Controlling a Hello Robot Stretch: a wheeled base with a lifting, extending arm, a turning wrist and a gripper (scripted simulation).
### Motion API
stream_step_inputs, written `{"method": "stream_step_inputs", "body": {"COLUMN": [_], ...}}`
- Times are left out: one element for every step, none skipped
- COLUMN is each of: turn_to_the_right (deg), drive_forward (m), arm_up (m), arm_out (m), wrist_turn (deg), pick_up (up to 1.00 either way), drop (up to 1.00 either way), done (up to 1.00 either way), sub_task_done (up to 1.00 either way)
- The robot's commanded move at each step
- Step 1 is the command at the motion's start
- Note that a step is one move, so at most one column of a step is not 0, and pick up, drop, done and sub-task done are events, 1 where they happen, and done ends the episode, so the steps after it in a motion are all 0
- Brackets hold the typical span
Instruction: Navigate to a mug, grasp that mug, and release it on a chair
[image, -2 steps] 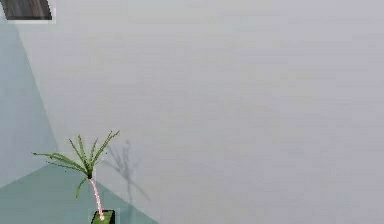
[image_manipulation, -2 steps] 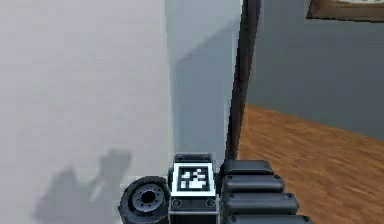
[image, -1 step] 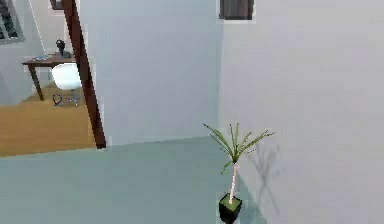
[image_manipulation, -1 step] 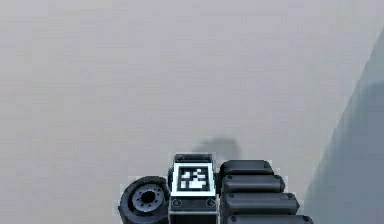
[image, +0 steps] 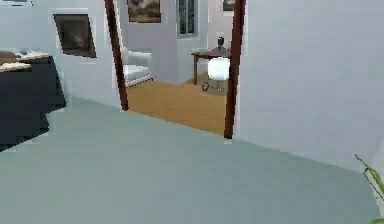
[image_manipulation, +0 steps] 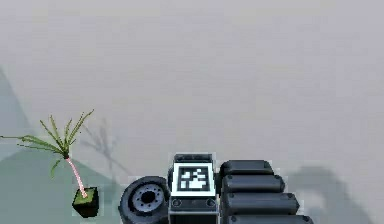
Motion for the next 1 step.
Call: {"method": "stream_step_inputs", "body": {"turn_to_the_right": [0.0], "drive_forward": [1.00], "arm_up": [0.00], "arm_out": [0.00], "wrist_turn": [0.0], "pick_up": [0.00], "drop": [0.00], "done": [0.00], "sub_task_done": [0.00]}}
